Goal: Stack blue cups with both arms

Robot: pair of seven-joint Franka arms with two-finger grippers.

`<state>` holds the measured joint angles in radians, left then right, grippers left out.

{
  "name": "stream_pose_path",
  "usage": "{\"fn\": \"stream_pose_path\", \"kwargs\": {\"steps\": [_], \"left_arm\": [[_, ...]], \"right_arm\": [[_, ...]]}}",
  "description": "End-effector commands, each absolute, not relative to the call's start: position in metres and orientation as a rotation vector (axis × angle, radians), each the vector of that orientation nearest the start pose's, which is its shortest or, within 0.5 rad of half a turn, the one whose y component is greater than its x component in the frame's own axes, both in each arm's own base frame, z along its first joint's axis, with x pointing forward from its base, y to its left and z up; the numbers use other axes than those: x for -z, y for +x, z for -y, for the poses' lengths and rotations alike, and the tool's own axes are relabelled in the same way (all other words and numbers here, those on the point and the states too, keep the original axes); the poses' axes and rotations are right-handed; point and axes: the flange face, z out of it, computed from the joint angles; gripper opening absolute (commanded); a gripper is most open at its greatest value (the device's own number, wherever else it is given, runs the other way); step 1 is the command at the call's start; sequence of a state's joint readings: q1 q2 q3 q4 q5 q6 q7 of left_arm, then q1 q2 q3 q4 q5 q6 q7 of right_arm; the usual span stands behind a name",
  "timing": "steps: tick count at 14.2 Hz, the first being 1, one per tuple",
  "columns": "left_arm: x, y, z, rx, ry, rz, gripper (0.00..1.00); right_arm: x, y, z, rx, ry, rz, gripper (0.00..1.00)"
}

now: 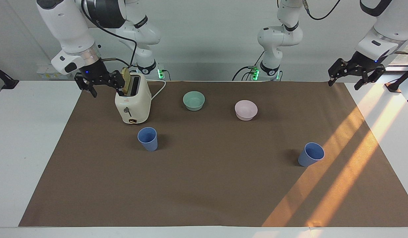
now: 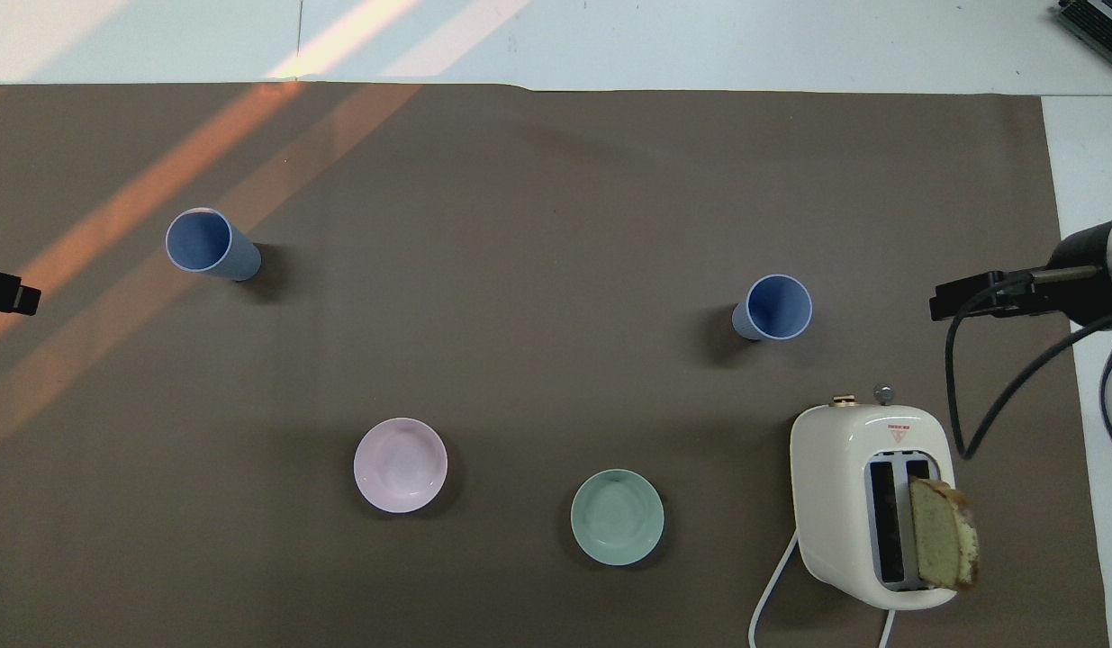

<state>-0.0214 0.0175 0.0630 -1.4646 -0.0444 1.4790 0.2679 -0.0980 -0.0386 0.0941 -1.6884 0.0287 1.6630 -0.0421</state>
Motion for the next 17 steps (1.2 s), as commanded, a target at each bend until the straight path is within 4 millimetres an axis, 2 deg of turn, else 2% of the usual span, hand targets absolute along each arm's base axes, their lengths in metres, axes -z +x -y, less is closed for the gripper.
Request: {"fn": "stream_pose_path", "kwargs": {"steps": [1,10,17], "left_arm": [[-0.660,0.545,-0.020,-0.006,-3.149,-0.351,1.00],[-0.660,0.545,-0.019,-0.006,-3.149,-0.348,1.00],[-0.660,0.540,-0.006,-0.046,-3.153,-0.382,1.00]], "right_arm": [[-0.603,0.545,0.001,0.016,-3.103,0.088,1.00],[-0.603,0.545,0.002,0.016,-3.103,0.085,1.00],[-0.603,0.545,0.002,0.016,-3.103,0.085,1.00]]}}
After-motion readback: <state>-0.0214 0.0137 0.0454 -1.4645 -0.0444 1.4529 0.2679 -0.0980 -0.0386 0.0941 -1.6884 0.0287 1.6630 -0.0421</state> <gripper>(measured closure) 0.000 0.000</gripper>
